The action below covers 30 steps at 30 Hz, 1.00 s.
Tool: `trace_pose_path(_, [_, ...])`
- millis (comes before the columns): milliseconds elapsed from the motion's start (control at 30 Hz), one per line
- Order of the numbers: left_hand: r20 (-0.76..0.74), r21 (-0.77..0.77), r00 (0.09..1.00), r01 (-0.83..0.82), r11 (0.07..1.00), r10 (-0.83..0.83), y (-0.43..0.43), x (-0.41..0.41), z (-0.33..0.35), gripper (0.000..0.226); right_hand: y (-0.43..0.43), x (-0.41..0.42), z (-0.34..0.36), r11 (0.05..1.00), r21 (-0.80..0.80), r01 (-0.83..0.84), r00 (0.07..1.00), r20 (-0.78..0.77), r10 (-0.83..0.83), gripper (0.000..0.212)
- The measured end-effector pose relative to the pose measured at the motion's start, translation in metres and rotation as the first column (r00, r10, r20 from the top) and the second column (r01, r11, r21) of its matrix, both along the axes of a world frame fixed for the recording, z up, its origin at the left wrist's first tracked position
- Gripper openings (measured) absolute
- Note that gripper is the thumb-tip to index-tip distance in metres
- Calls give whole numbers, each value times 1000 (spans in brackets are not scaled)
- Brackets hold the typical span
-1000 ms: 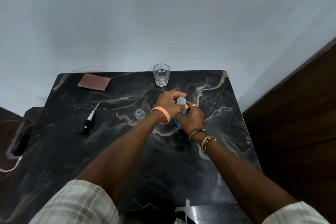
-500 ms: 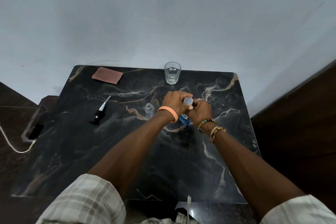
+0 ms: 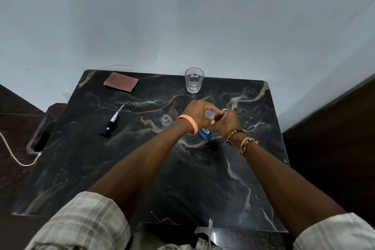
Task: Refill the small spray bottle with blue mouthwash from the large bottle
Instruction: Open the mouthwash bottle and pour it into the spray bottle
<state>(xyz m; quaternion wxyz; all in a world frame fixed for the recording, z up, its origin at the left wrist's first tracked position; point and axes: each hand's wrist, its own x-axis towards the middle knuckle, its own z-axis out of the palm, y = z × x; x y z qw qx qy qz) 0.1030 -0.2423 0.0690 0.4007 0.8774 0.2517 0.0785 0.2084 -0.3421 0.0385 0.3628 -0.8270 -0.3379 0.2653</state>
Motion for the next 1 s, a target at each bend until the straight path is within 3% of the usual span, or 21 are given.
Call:
trace_pose_path(100, [13,-59,999,30,998,-29,6,-3,0,35,0,2,-1,1000,4,-16,1000,-7,16,32])
trace_pose_path(267, [-56,179,998,19,984,-9,10,-1,-4,36,1,5,-7,999,7,-48,999,4,48,30])
trace_pose_path(333, [-44,153,999,-5,988,11,12,-2,-7,41,0,6,-7,998,10,-57,998,1,57,30])
trace_pose_path(433, [-5,-2,1000,8,1000,-8,14,-4,-8,53,1,7,-7,998,0,-56,998,-5,56,31])
trace_pose_path(500, [16,-59,1000,-8,998,9,16,-5,-9,46,2,7,-6,998,-15,-55,998,-12,55,32])
trace_pose_path(600, [-6,41,998,-60,997,60,18,-5,-12,41,2,7,-7,997,-28,-72,997,3,72,34])
trace_pose_path(733, [9,48,1000,-7,999,7,16,-3,-14,72,1,8,-9,998,4,-59,998,17,59,32])
trace_pose_path(833, [53,-43,999,-4,999,7,17,-5,-14,50,2,8,-10,998,-20,-65,998,11,65,33])
trace_pose_path(900, [33,14,999,-33,999,33,19,-5,-12,44,2,9,-11,997,-26,-72,997,9,72,36])
trace_pose_path(1000, [-19,90,999,31,995,-30,19,-5,-13,69,2,10,-11,999,-14,-48,999,-10,47,35])
